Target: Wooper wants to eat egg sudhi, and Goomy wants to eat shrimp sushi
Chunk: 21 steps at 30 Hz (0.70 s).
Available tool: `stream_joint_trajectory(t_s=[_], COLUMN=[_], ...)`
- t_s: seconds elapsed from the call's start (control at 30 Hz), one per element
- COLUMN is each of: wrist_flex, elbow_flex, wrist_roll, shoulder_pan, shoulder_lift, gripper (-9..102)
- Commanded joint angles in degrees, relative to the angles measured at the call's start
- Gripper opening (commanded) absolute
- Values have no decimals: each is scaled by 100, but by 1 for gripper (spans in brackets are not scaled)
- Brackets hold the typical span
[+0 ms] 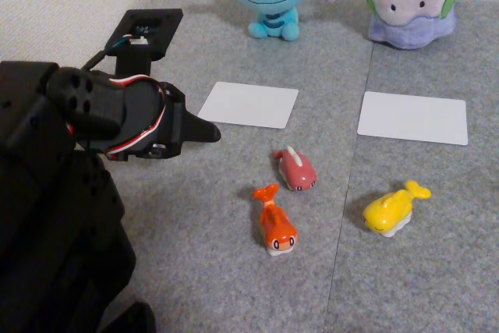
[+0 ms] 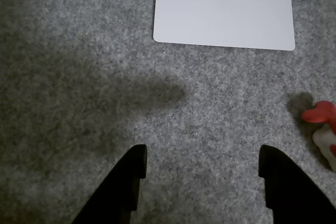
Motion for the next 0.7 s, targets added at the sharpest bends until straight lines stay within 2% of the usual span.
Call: stream_joint_trajectory(t_s=[0.0,0.67], wrist_flex=[-668,-703], elbow_flex=[-62,-149], wrist_roll=[9,-264], shoulder_pan=[-35,-35], shoulder_lift=[62,53], gripper=[25,25])
